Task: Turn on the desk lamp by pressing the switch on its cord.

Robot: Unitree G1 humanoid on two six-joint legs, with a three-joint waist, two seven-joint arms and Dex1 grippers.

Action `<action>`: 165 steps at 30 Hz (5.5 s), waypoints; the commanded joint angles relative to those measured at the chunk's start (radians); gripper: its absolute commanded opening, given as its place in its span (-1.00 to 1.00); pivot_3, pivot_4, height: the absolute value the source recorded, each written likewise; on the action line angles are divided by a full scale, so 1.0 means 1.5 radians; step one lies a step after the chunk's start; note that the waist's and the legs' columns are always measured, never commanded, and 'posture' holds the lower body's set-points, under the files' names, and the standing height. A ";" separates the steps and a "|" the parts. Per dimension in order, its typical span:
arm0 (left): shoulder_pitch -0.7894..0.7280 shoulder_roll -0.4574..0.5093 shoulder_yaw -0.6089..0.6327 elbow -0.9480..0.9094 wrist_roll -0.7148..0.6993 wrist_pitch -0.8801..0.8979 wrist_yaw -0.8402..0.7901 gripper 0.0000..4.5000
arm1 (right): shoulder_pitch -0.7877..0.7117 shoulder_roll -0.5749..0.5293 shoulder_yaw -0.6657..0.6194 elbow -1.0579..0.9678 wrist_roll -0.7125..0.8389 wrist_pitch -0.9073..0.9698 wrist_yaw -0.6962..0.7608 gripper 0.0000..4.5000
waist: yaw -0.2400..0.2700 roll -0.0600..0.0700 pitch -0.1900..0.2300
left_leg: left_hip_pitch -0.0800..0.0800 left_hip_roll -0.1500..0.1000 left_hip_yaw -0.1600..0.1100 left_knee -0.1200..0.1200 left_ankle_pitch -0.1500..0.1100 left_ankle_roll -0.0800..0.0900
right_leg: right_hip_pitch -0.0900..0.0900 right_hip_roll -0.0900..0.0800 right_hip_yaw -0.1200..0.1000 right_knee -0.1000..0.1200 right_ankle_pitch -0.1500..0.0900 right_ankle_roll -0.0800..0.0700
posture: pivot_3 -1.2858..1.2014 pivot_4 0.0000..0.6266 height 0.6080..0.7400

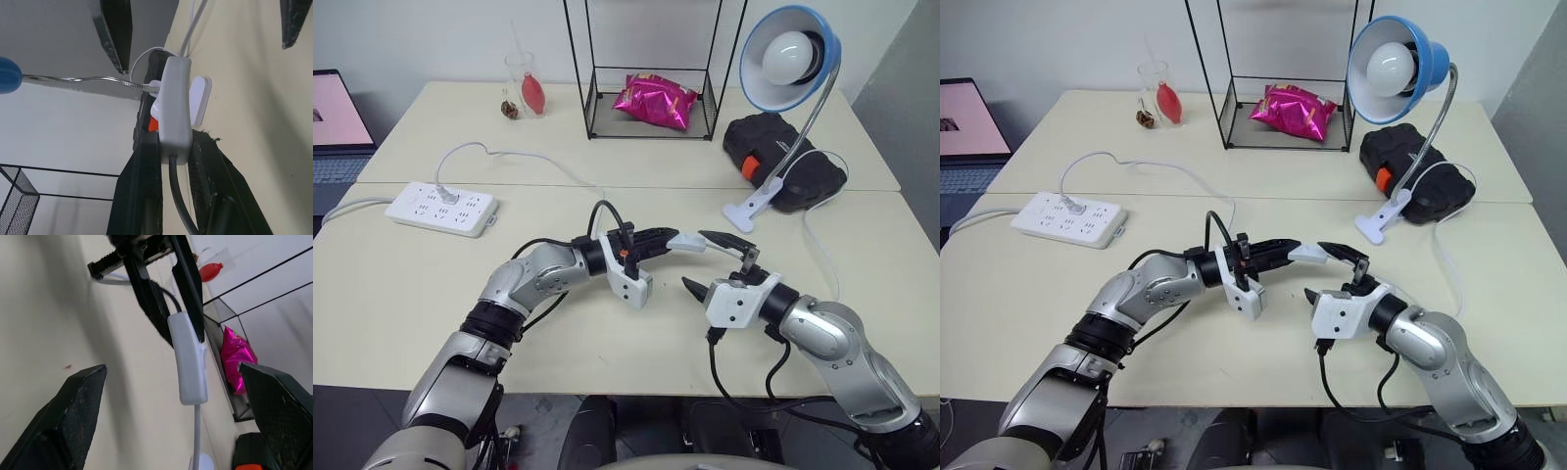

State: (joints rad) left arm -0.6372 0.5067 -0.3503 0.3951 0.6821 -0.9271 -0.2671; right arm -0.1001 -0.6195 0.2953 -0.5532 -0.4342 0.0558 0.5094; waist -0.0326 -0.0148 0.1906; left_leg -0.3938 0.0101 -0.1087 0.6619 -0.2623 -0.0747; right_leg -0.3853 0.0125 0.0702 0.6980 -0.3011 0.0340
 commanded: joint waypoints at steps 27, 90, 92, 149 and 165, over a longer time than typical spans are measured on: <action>0.007 0.002 -0.008 -0.046 -0.053 0.025 -0.020 -0.83 | -0.069 0.061 0.018 0.122 -0.212 -0.134 -0.101 0.66 | 0.001 0.000 0.000 | 0.000 0.000 0.000 0.000 0.000 0.000 | 0.000 0.000 0.000 0.000 0.000 0.000 | 0.03 -0.52 1.00; 0.033 0.003 -0.007 -0.074 -0.060 0.056 -0.035 -0.83 | -0.022 0.096 0.018 0.097 -0.265 -0.161 -0.088 -0.84 | 0.001 0.000 0.000 | 0.001 0.000 0.000 0.000 0.000 0.000 | 0.000 0.000 0.000 0.001 0.000 0.000 | 0.03 -0.52 1.00; 0.033 0.003 -0.007 -0.074 -0.059 0.055 -0.035 -0.83 | -0.023 0.096 0.017 0.098 -0.266 -0.164 -0.089 -0.84 | 0.001 0.000 0.000 | 0.001 0.000 0.000 0.000 0.000 0.000 | 0.000 0.000 0.000 0.001 0.000 0.000 | 0.03 -0.52 1.00; 0.053 0.002 -0.007 -0.104 -0.050 0.069 -0.035 -0.83 | -0.012 0.120 0.009 0.103 -0.265 -0.157 -0.093 -0.77 | 0.001 0.000 0.000 | 0.001 0.000 0.000 0.000 0.000 0.000 | 0.000 0.000 0.000 0.001 0.000 0.000 | 0.03 -0.52 1.00; 0.058 -0.002 -0.006 -0.104 -0.057 0.081 -0.039 -0.83 | 0.002 0.106 -0.011 0.097 -0.236 -0.172 -0.107 -0.14 | 0.001 0.000 0.000 | 0.001 0.000 0.000 0.000 0.000 0.000 | 0.000 0.000 0.000 0.001 0.000 0.000 | 0.03 -0.52 1.00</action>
State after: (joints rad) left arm -0.5513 0.5095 -0.3666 0.2817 0.6272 -0.8086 -0.3367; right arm -0.1013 -0.4456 0.2948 -0.3783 -0.7931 -0.1789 0.3674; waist -0.0315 -0.0146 0.1903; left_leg -0.3925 0.0099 -0.1084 0.6619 -0.2622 -0.0748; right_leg -0.3851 0.0124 0.0705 0.7000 -0.3010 0.0337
